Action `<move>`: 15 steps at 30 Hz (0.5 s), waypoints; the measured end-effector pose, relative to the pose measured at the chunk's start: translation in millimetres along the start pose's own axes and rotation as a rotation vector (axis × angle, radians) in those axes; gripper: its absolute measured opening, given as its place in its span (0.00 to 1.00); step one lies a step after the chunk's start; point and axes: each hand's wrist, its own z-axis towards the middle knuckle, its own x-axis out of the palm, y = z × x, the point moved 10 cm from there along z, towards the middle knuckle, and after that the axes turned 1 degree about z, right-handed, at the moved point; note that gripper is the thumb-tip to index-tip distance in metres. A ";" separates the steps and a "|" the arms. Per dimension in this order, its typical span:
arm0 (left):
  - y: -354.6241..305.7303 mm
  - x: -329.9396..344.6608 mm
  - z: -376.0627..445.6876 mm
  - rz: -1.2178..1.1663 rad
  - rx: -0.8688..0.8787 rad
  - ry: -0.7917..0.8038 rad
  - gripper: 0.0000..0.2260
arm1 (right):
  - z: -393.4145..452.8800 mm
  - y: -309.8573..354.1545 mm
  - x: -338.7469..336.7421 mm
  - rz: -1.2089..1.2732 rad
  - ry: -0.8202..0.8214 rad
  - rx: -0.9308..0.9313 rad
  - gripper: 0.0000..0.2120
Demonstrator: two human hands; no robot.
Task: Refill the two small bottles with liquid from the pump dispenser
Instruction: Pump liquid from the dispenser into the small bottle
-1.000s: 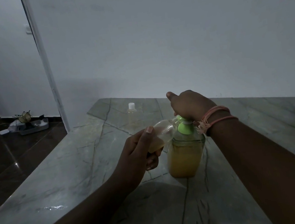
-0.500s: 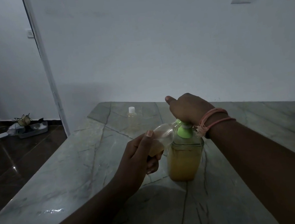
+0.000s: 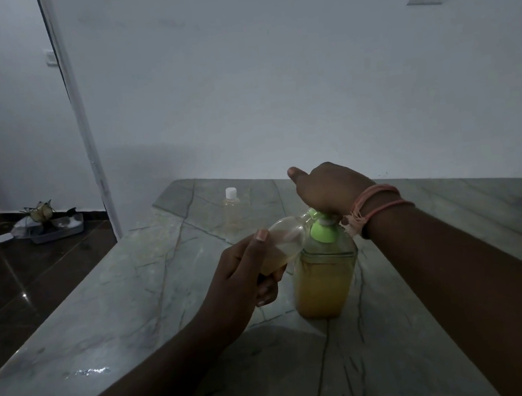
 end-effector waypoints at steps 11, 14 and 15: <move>1.8 -2.2 0.3 0.029 -0.011 -0.012 0.22 | 3.0 -3.3 2.0 -0.037 0.000 -0.015 0.23; -0.5 -1.5 -0.1 0.019 -0.009 -0.011 0.21 | 7.4 -0.7 -1.0 -0.094 -0.006 -0.010 0.27; -1.0 -1.7 0.1 0.023 -0.010 -0.015 0.22 | 7.6 0.0 -3.0 -0.102 -0.022 -0.012 0.28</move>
